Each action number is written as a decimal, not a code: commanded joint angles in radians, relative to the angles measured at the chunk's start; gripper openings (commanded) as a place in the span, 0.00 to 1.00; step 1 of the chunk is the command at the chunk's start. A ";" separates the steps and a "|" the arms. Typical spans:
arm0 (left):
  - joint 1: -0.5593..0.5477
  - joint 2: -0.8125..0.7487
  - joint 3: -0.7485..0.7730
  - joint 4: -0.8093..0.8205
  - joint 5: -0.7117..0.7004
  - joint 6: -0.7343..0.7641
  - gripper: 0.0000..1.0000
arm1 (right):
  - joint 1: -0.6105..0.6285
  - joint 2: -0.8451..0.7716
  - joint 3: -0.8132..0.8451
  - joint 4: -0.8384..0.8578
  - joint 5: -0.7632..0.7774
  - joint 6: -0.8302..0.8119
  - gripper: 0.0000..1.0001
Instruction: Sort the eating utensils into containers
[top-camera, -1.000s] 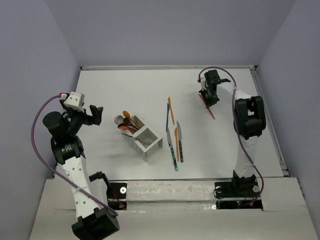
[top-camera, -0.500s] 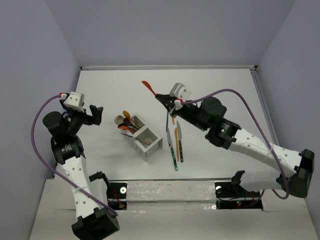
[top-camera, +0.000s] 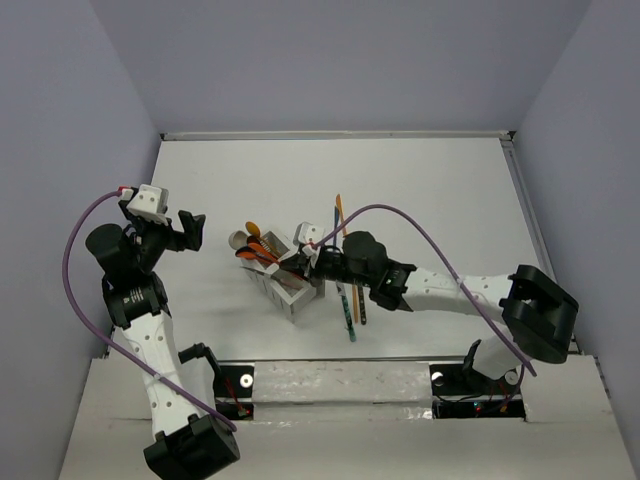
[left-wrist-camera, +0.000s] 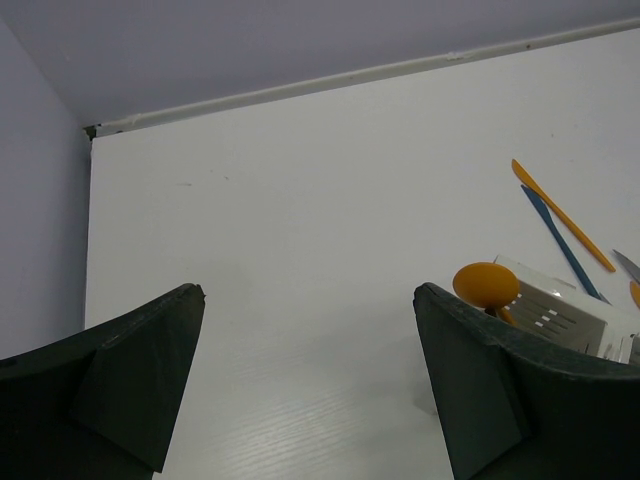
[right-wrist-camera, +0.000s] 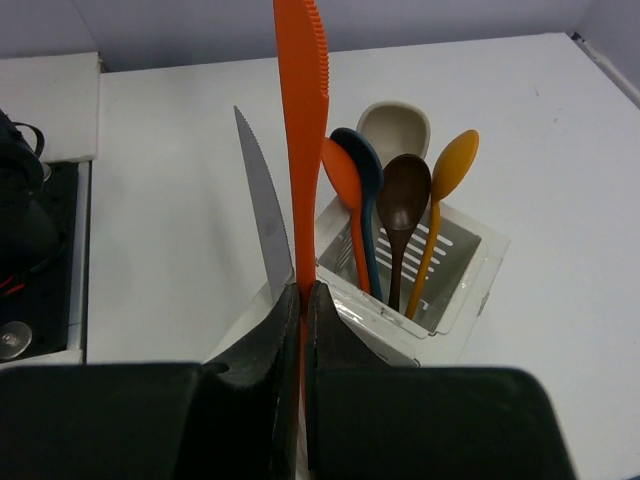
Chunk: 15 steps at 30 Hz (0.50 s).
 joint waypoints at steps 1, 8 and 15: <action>0.005 -0.007 -0.007 0.040 0.009 -0.008 0.98 | 0.005 -0.027 -0.051 0.173 -0.035 0.067 0.00; 0.007 -0.012 -0.007 0.040 0.009 -0.008 0.98 | 0.005 0.092 -0.027 0.172 0.028 -0.028 0.00; 0.008 -0.012 -0.008 0.042 0.015 -0.008 0.98 | 0.005 0.095 -0.003 0.103 0.046 -0.041 0.32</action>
